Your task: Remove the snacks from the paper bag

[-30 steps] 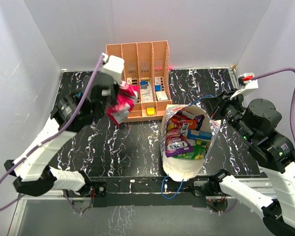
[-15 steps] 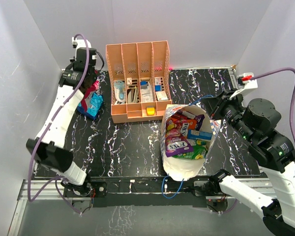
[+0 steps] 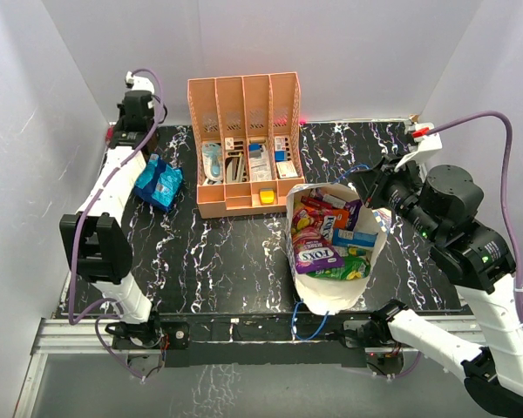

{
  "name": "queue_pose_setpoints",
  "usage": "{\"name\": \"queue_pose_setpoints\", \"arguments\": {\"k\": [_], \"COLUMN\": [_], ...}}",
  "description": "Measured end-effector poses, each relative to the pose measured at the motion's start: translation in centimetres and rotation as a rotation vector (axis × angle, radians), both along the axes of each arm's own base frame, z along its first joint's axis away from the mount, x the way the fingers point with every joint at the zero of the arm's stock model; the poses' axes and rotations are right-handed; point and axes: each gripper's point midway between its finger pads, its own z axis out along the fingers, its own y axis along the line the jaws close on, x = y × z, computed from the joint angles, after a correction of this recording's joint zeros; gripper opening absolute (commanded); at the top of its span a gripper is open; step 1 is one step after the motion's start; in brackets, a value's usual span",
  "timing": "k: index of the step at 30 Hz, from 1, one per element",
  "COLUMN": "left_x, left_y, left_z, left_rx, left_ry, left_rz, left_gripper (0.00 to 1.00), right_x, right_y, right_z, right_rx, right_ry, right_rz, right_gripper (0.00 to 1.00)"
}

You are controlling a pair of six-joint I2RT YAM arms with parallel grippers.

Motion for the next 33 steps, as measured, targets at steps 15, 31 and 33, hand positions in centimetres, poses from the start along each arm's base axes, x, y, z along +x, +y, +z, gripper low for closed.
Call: {"name": "queue_pose_setpoints", "arguments": {"k": [15, 31, 33], "left_x": [-3.8, -0.4, -0.7], "left_y": [-6.2, -10.0, -10.1], "left_z": [-15.5, -18.3, -18.2], "left_rx": [-0.086, -0.256, -0.284], "left_ry": [0.216, 0.238, 0.232], "left_rz": [-0.398, -0.445, -0.432], "left_gripper": [0.00, 0.20, 0.35], "right_x": [-0.2, -0.6, -0.6], "right_y": [0.5, 0.3, 0.3], "right_z": [0.1, 0.5, 0.5], "right_rx": [0.010, 0.037, 0.038], "right_ry": [0.000, -0.003, -0.003], "right_rz": [0.026, 0.023, 0.023], "right_gripper": [0.07, 0.08, 0.08]}}
